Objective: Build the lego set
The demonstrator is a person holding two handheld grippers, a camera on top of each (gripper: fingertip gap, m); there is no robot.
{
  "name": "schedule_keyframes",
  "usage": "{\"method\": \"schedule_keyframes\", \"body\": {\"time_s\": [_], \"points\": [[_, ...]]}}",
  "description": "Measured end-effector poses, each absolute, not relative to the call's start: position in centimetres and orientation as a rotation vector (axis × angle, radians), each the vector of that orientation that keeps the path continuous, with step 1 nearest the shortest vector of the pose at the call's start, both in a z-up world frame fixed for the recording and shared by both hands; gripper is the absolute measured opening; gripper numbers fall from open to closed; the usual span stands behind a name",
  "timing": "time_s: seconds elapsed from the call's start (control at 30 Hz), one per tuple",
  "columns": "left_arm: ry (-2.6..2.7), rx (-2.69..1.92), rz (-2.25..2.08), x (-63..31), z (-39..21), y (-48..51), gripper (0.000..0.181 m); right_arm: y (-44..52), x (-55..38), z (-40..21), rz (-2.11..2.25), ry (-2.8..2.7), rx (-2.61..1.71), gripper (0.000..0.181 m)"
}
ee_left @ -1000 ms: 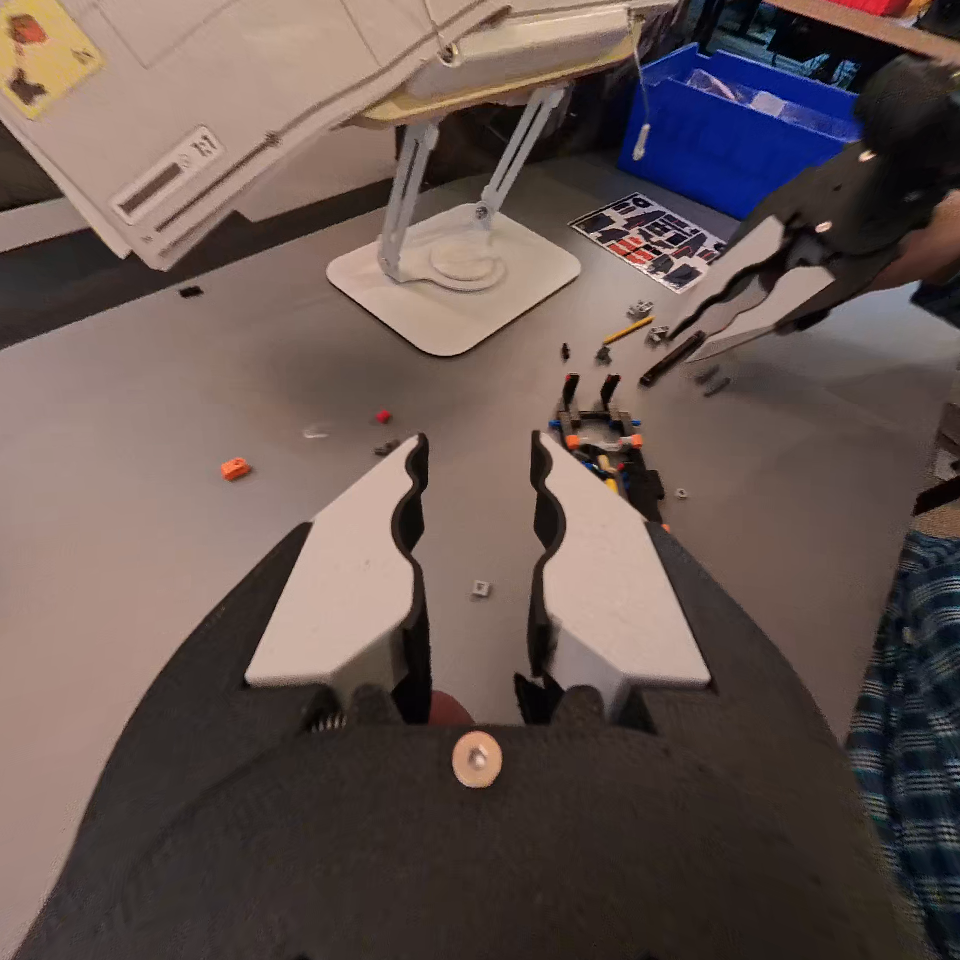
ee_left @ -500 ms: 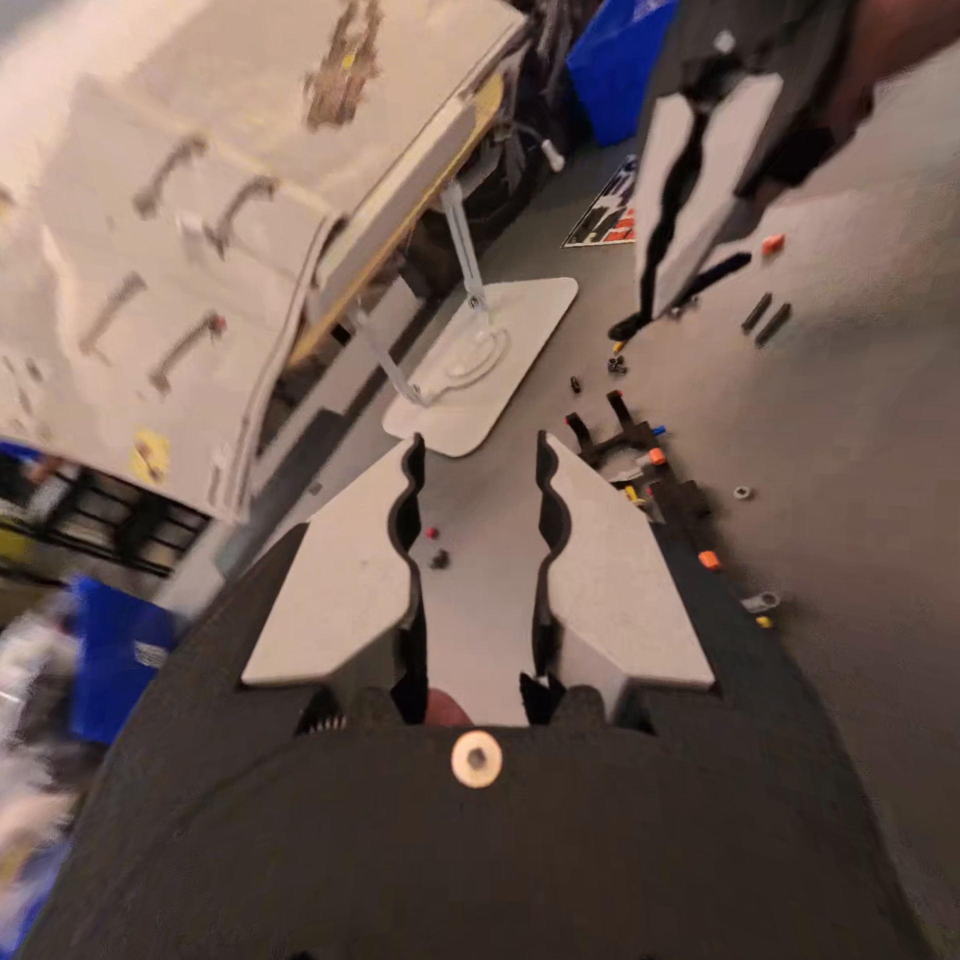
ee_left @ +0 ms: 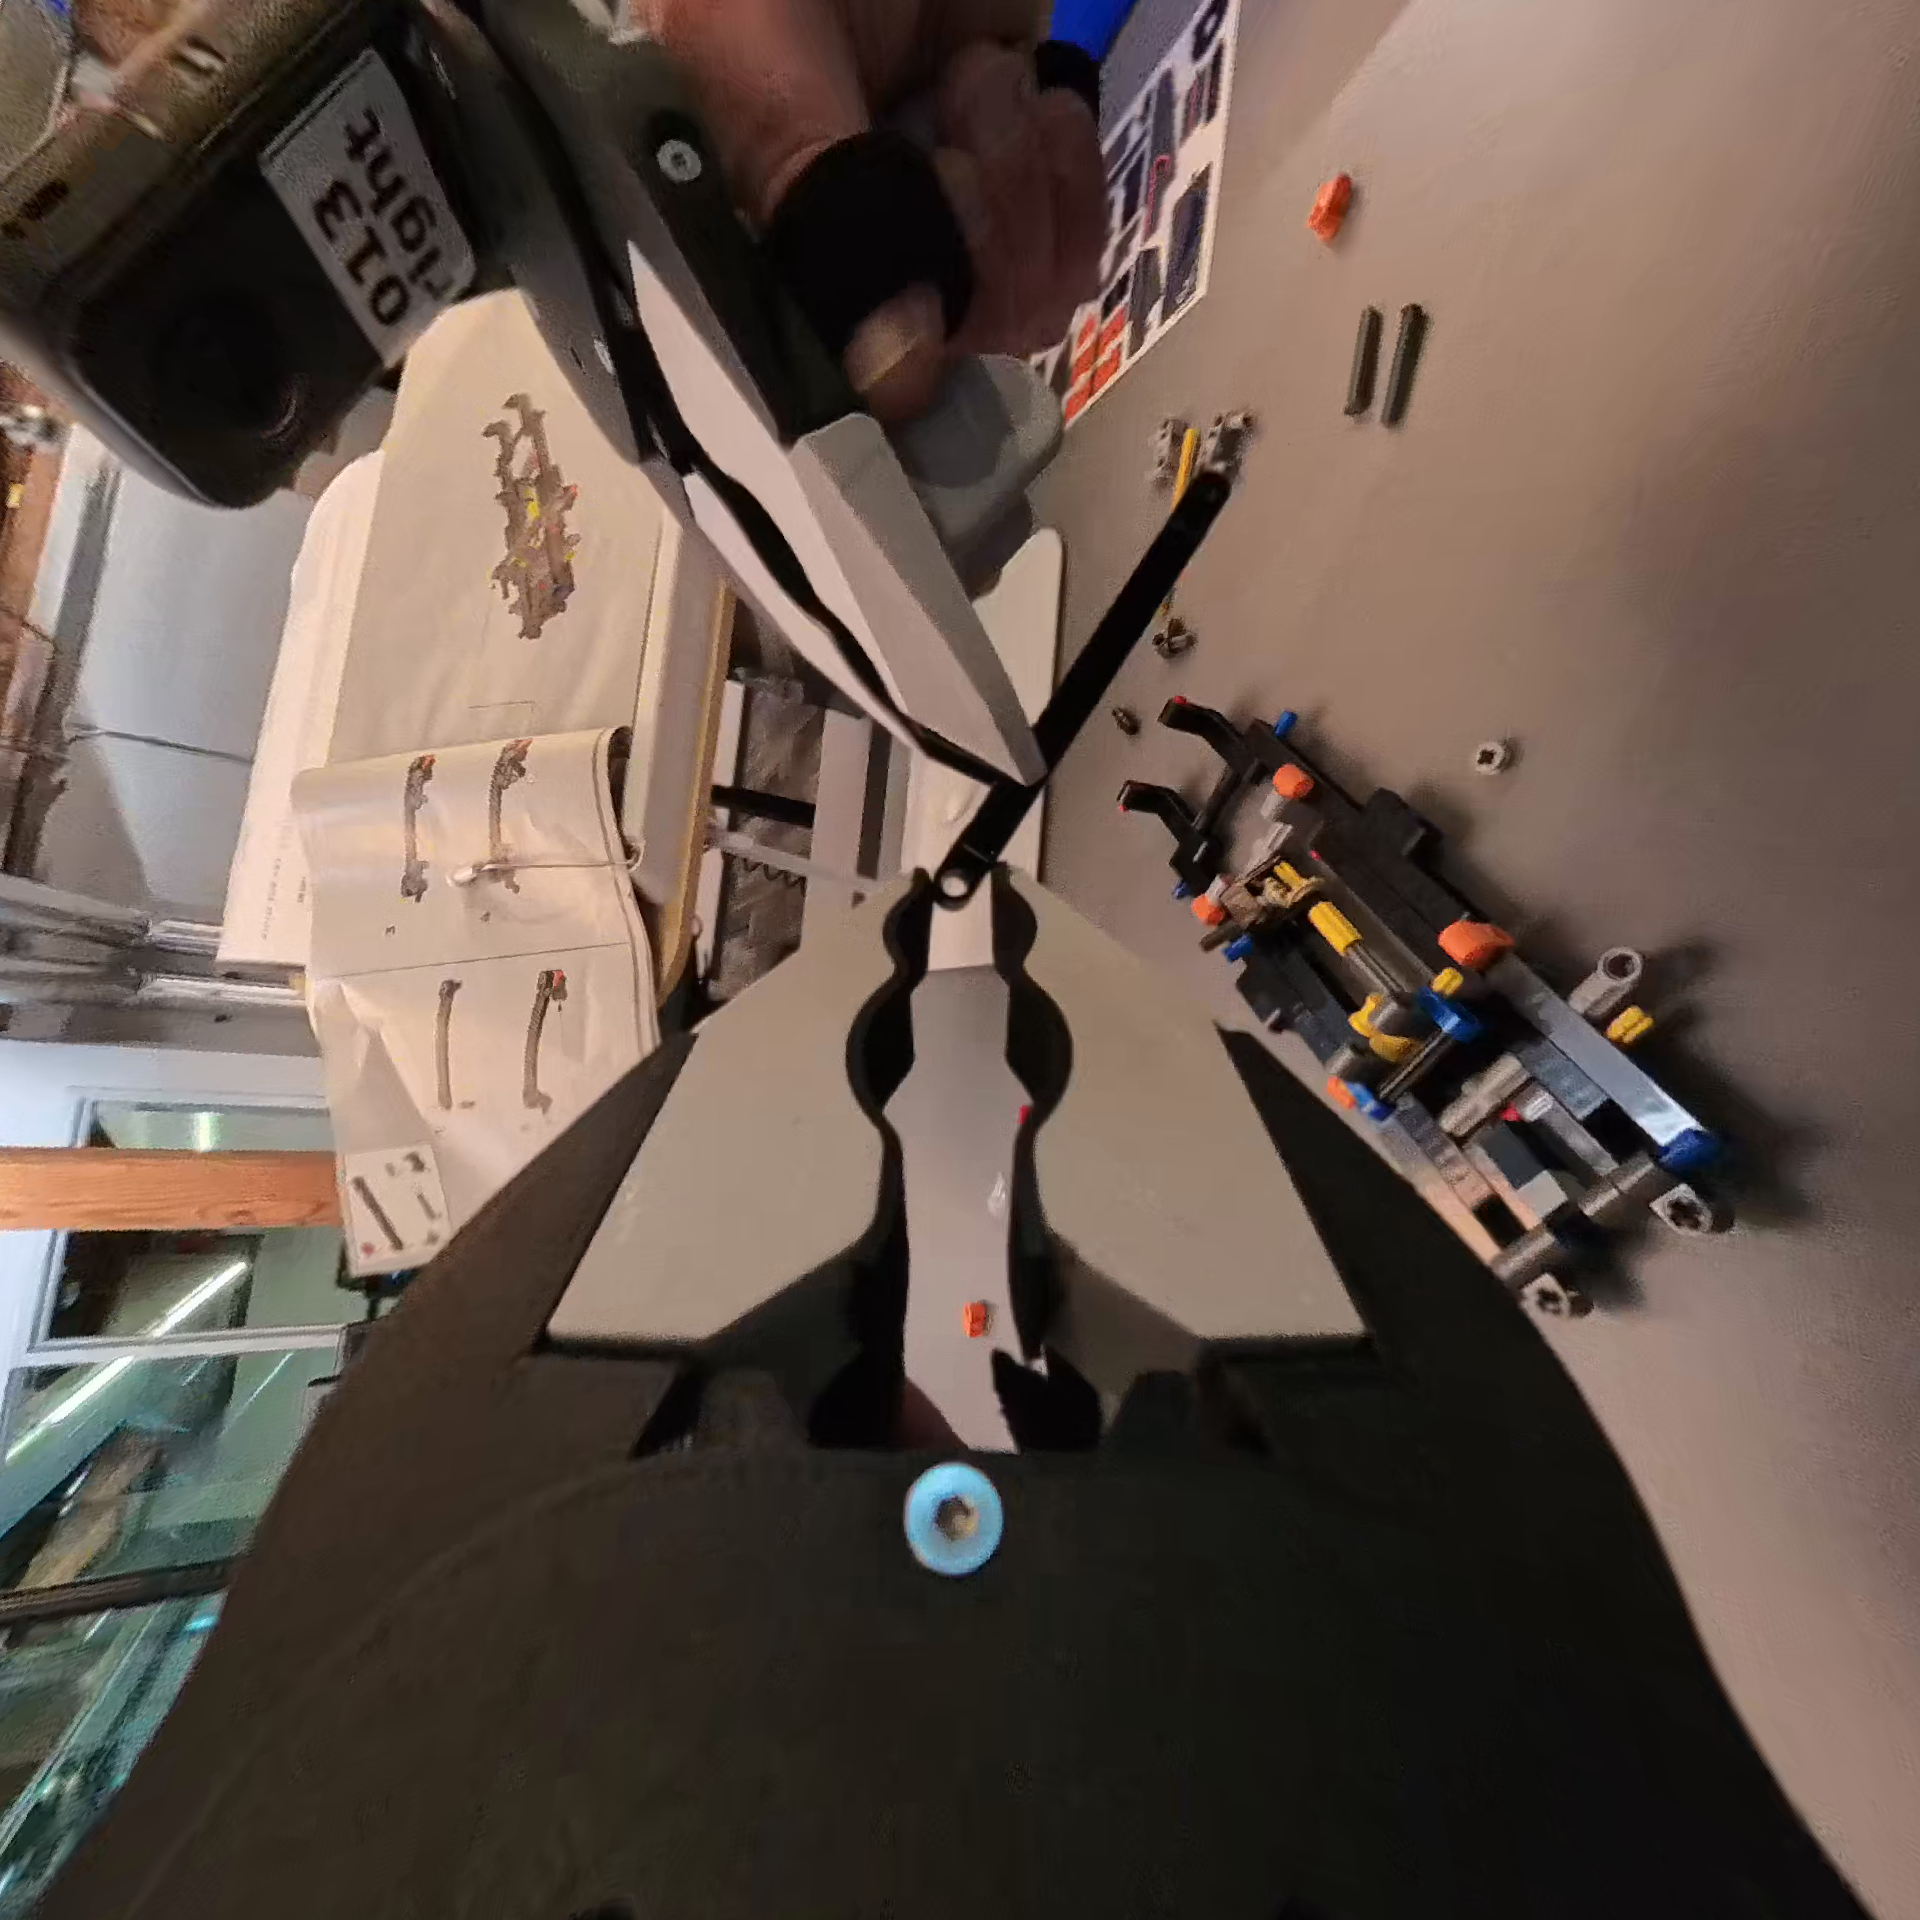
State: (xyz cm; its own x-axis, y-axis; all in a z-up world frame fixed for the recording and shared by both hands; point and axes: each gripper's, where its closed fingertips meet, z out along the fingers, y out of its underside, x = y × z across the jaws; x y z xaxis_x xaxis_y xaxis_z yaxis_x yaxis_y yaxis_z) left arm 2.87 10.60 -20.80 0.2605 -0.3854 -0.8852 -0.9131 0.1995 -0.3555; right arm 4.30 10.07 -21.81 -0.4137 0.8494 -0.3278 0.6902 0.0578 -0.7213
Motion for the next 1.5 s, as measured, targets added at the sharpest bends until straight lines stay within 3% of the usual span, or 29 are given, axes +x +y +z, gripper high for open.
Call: {"method": "schedule_keyframes", "body": {"time_s": [0.33, 0.47, 0.77, 1.07, 1.13, 1.37, 1.5], "points": [[1.180, -1.549, 0.480, 0.8, -21.6, 9.8, 0.006, 9.9, 2.2, -21.4, 1.332, -2.093, -1.591, 0.005], [1.111, -1.592, 0.412, 0.4, -21.4, 10.0, 0.006, 11.2, 2.1, -21.2, 1.253, -2.016, -1.596, 0.032], [1.061, -1.607, 0.340, 1.2, -20.7, 11.0, 0.006, 13.3, 5.0, -20.8, 0.652, -1.975, -1.334, 0.024], [1.285, -1.339, 0.570, 4.7, -20.1, 10.8, 0.006, 11.8, 6.9, -21.7, 0.871, -1.939, -1.489, 0.015], [1.303, -1.338, 0.570, 5.2, -20.4, 10.7, 0.006, 11.1, 7.2, -22.2, 0.892, -1.962, -1.490, 0.007], [1.275, -1.398, 0.510, 6.1, -21.8, 10.5, 0.007, 10.5, 8.3, -23.5, 0.943, -1.890, -1.534, 0.005], [1.209, -1.517, 0.401, 5.8, -22.7, 10.3, 0.030, 11.5, 11.0, -25.1, 0.856, -1.832, -1.583, 0.005]]}}
